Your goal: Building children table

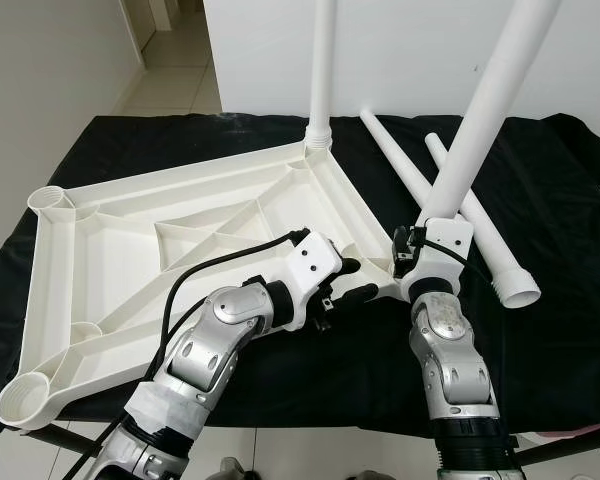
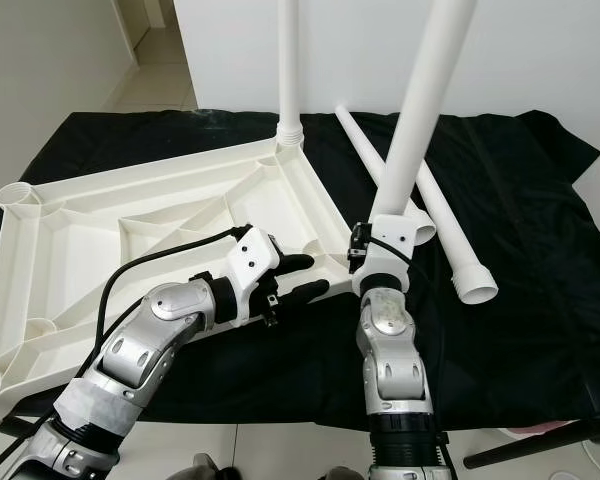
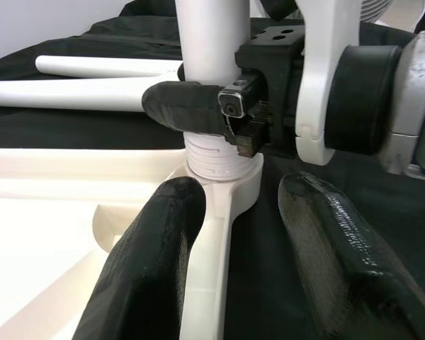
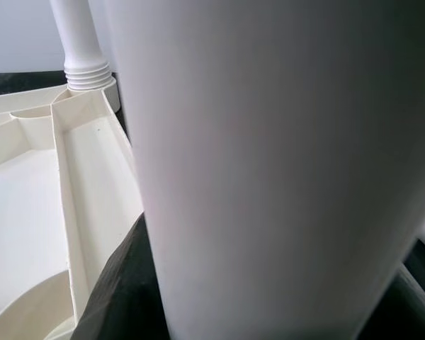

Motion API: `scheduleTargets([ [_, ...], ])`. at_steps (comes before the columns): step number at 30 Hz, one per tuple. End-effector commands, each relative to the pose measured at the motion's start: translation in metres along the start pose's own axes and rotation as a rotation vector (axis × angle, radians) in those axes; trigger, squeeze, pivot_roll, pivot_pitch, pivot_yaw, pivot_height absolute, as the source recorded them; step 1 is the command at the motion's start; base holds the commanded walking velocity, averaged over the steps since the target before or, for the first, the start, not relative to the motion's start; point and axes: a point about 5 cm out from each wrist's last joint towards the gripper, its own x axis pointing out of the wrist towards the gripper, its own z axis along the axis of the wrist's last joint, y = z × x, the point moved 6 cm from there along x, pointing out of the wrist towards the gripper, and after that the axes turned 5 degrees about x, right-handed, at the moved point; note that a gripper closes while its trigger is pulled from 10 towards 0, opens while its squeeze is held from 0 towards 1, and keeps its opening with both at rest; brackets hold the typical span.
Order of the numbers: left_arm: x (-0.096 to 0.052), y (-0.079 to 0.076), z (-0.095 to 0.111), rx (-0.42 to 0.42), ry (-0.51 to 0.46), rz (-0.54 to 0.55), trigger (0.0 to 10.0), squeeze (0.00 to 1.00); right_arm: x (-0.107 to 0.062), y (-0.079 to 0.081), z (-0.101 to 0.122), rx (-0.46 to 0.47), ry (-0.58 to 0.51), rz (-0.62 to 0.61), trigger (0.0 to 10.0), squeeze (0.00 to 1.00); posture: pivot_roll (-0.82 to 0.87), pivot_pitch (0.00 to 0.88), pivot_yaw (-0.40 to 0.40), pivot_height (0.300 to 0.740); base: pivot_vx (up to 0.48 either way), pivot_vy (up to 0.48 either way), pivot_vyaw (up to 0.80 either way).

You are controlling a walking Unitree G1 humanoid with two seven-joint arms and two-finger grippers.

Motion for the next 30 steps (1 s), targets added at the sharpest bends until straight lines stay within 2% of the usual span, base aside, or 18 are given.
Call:
scheduleTargets([
  [1, 0.0, 0.005, -0.001, 0.011, 0.009, 0.025, 10.0, 0.0, -0.003, 0.0, -0.004, 0.004, 0.024, -0.016, 10.0, 0.0, -0.14, 0.043, 0.053, 0.74, 0.0, 0.0, 0.0],
  [6, 0.0, 0.008, -0.001, 0.013, 0.008, 0.034, 10.0, 0.0, -0.001, -0.001, -0.002, 0.008, 0.026, -0.014, 10.0, 0.0, -0.14, 0.044, 0.052, 0.74, 0.0, 0.0, 0.0],
  [7, 0.0, 0.009, 0.0, 0.015, 0.007, 0.036, 10.0, 0.0, 0.0, 0.001, -0.002, 0.018, 0.024, 0.005, 10.0, 1.0, -0.14, 0.044, 0.052, 0.74, 0.0, 0.0, 0.0],
  [10, 0.0, 0.01, 0.0, 0.016, 0.007, 0.037, 10.0, 0.0, -0.001, 0.003, -0.002, 0.025, 0.024, 0.015, 10.0, 1.0, -0.14, 0.044, 0.052, 0.74, 0.0, 0.0, 0.0],
  [14, -0.001, 0.013, 0.0, 0.021, 0.008, 0.041, 10.0, 0.0, 0.005, 0.014, -0.002, 0.043, 0.045, 0.147, 10.0, 1.0, -0.14, 0.044, 0.052, 0.74, 0.0, 0.0, 0.0],
  [23, -0.002, 0.013, 0.001, 0.022, 0.007, 0.045, 10.0, 0.0, 0.012, 0.015, 0.005, 0.018, 0.046, 0.274, 10.0, 1.0, -0.14, 0.05, 0.056, 0.74, 0.0, 0.0, 0.0],
  [24, -0.002, 0.013, 0.001, 0.022, 0.007, 0.047, 10.0, 0.0, 0.014, 0.016, 0.006, 0.017, 0.048, 0.318, 10.0, 0.0, -0.13, 0.057, 0.054, 0.74, 0.0, 0.0, 0.0],
  [29, -0.002, 0.013, 0.002, 0.021, 0.005, 0.048, 10.0, 0.0, 0.015, 0.018, 0.008, -0.002, 0.054, 0.486, 10.0, 0.0, -0.13, 0.058, 0.053, 0.74, 0.0, 0.0, 0.0],
  [30, -0.002, 0.013, 0.002, 0.021, 0.005, 0.048, 10.0, 0.0, 0.015, 0.018, 0.008, -0.002, 0.054, 0.486, 10.0, 0.0, -0.13, 0.058, 0.053, 0.74, 0.0, 0.0, 0.0],
])
